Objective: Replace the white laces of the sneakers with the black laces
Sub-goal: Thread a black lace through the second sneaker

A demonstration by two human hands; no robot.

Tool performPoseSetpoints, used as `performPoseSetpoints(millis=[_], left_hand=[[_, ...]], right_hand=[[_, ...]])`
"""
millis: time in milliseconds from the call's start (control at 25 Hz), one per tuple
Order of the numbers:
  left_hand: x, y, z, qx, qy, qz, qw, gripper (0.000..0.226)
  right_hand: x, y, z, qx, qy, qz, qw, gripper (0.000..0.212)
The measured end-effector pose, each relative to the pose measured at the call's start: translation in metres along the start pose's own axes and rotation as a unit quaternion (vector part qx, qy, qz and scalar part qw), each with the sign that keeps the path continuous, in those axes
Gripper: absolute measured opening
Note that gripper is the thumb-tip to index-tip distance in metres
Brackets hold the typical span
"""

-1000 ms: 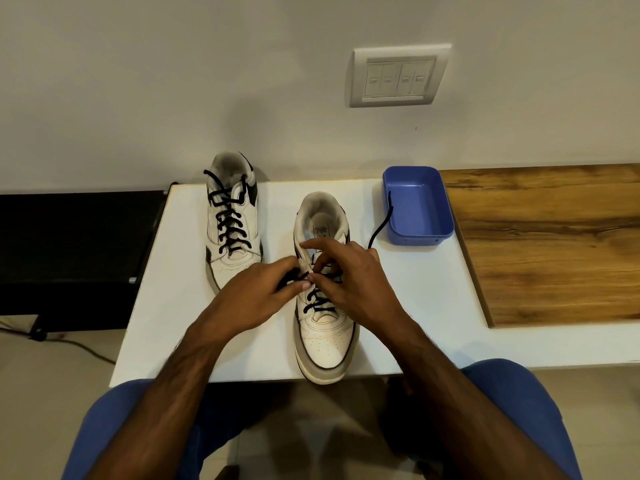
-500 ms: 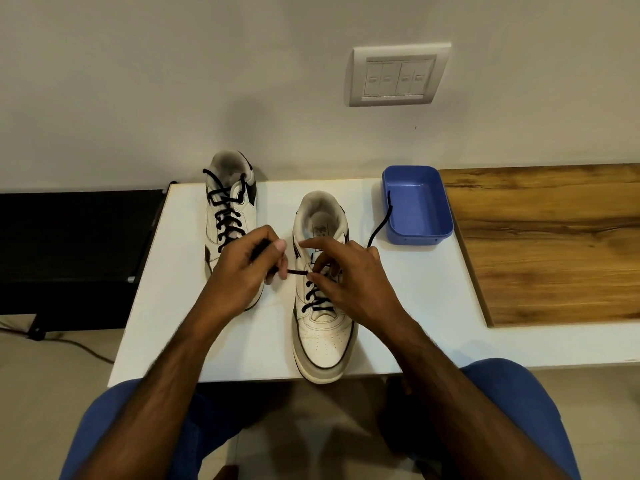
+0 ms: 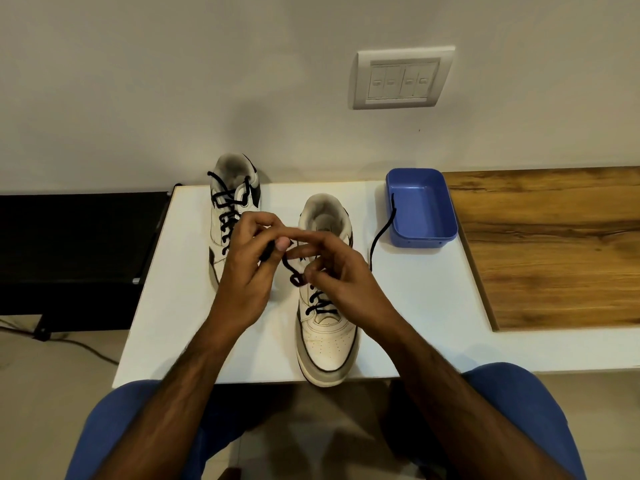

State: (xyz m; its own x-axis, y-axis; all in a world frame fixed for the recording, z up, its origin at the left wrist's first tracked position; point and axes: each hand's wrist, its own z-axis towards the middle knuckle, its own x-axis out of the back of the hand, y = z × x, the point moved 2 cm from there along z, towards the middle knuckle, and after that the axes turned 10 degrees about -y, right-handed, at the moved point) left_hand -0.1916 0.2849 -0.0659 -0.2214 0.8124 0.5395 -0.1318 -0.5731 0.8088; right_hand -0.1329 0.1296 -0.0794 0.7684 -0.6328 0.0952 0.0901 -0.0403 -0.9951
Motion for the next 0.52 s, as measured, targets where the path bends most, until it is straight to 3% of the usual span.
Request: performPoseSetpoints(millis=[160,240,520], left_hand=[[-0.002,0.006,0.002,0.110,0.037,-0.194,0.974,0.034],[-0.004,0.007,0.002,0.119,0.032,-0.215,0.969,0.036],[-0.012,0.002,0.003,0.116,0.058,-0.244,0.961,0.023]], right_hand=[[0.009,-0.004,-0.002,-0.028,0.036,0.011,0.999,0.033],[0.009,-0.006,-0.002,-0.017,0.078,-0.030,0.996,0.020],[0.004,-0.010,-0.003,0.016,0.112,-0.025,0.993,0.024]])
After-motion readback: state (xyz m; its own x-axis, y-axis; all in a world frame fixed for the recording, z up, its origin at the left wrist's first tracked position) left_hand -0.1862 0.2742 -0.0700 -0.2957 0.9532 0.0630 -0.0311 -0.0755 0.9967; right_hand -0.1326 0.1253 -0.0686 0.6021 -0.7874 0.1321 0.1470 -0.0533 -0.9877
